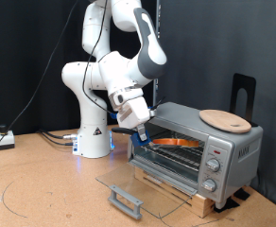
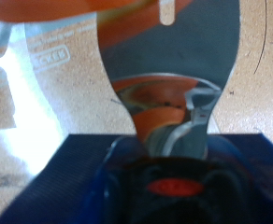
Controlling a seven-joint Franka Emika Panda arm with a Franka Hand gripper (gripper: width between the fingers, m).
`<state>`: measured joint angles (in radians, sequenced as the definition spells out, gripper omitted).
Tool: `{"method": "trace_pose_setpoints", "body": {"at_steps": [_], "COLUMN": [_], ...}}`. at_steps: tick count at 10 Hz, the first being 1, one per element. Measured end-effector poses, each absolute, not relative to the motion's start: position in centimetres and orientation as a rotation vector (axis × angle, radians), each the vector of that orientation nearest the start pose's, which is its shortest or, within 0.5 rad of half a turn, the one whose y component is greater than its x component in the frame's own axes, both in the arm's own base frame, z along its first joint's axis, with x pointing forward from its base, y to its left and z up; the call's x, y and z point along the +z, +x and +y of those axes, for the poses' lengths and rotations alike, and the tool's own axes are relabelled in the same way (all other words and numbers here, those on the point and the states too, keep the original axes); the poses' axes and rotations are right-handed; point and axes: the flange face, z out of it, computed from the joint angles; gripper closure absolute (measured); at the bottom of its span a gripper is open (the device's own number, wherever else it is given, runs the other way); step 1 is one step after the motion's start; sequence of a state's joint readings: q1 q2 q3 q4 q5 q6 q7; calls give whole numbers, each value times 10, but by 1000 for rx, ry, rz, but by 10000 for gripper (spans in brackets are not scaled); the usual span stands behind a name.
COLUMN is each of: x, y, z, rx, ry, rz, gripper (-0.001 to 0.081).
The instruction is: Make a piece of toast with the oven
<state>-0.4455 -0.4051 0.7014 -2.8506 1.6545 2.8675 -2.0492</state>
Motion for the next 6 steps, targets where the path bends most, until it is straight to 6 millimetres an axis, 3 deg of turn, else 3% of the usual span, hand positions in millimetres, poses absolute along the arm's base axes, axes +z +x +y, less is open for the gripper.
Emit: {"method": "trace_pose_setpoints", "body": {"at_steps": [6], "x": [295], "y": [352], "z": [-27], "rx": [-777], "ry": [-2855], "rz": [-1188], "gripper": [410]}}
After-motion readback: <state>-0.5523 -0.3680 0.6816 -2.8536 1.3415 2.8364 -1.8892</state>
